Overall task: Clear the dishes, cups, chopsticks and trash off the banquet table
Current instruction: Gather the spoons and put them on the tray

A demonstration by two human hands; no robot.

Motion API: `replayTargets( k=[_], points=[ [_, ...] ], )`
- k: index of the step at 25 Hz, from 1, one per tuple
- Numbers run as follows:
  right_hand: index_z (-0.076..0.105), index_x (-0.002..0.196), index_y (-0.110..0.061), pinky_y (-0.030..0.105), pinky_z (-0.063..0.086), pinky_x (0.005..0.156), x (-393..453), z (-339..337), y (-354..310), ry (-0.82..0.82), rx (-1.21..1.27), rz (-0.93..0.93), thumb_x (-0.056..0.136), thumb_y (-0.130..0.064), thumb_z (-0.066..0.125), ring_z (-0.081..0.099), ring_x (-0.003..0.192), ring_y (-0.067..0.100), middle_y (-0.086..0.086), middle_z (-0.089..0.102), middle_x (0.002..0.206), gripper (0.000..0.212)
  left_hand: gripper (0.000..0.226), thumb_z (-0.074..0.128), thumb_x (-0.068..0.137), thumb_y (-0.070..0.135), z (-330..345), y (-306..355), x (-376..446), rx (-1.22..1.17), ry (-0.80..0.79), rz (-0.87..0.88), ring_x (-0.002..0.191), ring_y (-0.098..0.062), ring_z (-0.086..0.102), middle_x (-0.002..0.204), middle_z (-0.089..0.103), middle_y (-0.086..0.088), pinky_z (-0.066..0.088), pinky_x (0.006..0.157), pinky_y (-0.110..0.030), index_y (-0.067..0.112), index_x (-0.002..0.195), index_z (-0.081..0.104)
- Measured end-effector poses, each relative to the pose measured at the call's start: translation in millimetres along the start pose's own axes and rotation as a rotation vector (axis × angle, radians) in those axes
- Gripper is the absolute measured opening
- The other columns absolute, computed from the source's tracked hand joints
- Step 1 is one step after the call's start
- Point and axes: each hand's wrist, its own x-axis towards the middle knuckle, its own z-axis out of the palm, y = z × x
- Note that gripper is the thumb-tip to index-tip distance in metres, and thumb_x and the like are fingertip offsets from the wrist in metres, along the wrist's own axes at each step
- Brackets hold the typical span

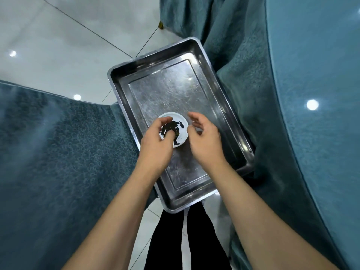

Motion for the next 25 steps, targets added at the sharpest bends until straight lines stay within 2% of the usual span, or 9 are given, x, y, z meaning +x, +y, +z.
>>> replayTargets(
  k=[5,8,10,13,15,17,20,23,25],
  points=[
    [0.063,0.132,-0.027,-0.001,0.042,0.082,-34,-24,-45,0.025,0.039,-0.042,0.097,-0.013,0.057,0.062,0.114,0.004,-0.013,0.065,0.120,0.038,0.037,0.054,0.094,0.010,-16,38,-35,0.006,-0.029,0.070,0.110,-0.006,0.063,0.117,0.066,0.018,0.049,0.103,-0.034,0.029,0.124,0.063],
    [0.061,0.134,-0.028,0.016,0.046,0.096,-54,-43,-70,0.033,0.048,-0.079,0.098,-0.013,0.056,0.060,0.117,0.004,-0.013,0.064,0.127,0.039,0.038,0.053,0.093,0.015,-24,61,-55,0.021,-0.064,0.126,0.109,-0.005,0.064,0.122,0.067,0.016,0.051,0.101,-0.036,0.031,0.125,0.063],
    [0.060,0.135,-0.030,0.024,0.046,0.103,-67,-56,-85,0.048,0.057,-0.099,0.099,-0.015,0.055,0.058,0.121,0.004,-0.012,0.063,0.132,0.039,0.038,0.052,0.092,0.018,-29,78,-68,0.018,-0.087,0.150,0.097,-0.010,0.067,0.116,0.068,0.018,0.055,0.094,-0.036,0.034,0.124,0.062],
    [0.060,0.134,-0.032,0.025,0.047,0.103,-83,-75,-104,0.088,0.062,-0.112,0.099,-0.017,0.055,0.058,0.119,0.001,-0.013,0.063,0.130,0.039,0.037,0.052,0.093,0.022,-34,100,-86,0.022,-0.103,0.164,0.088,-0.030,0.066,0.095,0.070,0.019,0.053,0.074,-0.031,0.044,0.121,0.060],
    [0.062,0.133,-0.033,0.024,0.048,0.101,-92,-87,-114,0.124,0.067,-0.123,0.098,-0.018,0.056,0.059,0.116,0.002,-0.013,0.065,0.127,0.038,0.038,0.053,0.092,0.024,-37,114,-97,0.034,-0.111,0.190,0.087,-0.032,0.065,0.088,0.066,0.017,0.054,0.068,-0.033,0.047,0.121,0.060],
    [0.063,0.132,-0.031,0.025,0.049,0.101,-100,-98,-122,0.151,0.070,-0.144,0.098,-0.016,0.057,0.061,0.114,0.002,-0.011,0.066,0.126,0.037,0.039,0.054,0.092,0.022,-38,127,-108,0.044,-0.127,0.232,0.085,-0.030,0.066,0.091,0.068,0.018,0.056,0.072,-0.035,0.044,0.123,0.060],
    [0.064,0.130,-0.026,0.023,0.049,0.101,-116,-113,-131,0.204,0.090,-0.169,0.097,-0.013,0.058,0.062,0.112,0.000,-0.012,0.067,0.123,0.036,0.039,0.054,0.095,0.016,-36,146,-122,0.057,-0.168,0.298,0.082,-0.026,0.066,0.118,0.066,0.020,0.057,0.078,-0.032,0.037,0.127,0.060],
    [0.066,0.125,-0.030,0.014,0.048,0.095,-131,-129,-134,0.270,0.109,-0.165,0.096,-0.013,0.058,0.062,0.106,-0.008,-0.025,0.066,0.112,0.035,0.041,0.053,0.095,0.014,-30,161,-137,0.087,-0.215,0.346,0.079,0.004,0.060,0.113,0.062,0.037,0.050,0.079,-0.015,0.036,0.128,0.059],
    [0.066,0.124,-0.031,0.014,0.048,0.093,-142,-138,-132,0.315,0.130,-0.159,0.095,-0.013,0.058,0.063,0.104,-0.009,-0.028,0.065,0.108,0.035,0.041,0.054,0.095,0.011,-24,168,-146,0.090,-0.263,0.373,0.089,0.015,0.057,0.115,0.062,0.034,0.046,0.084,-0.009,0.032,0.130,0.060]
  ],
)
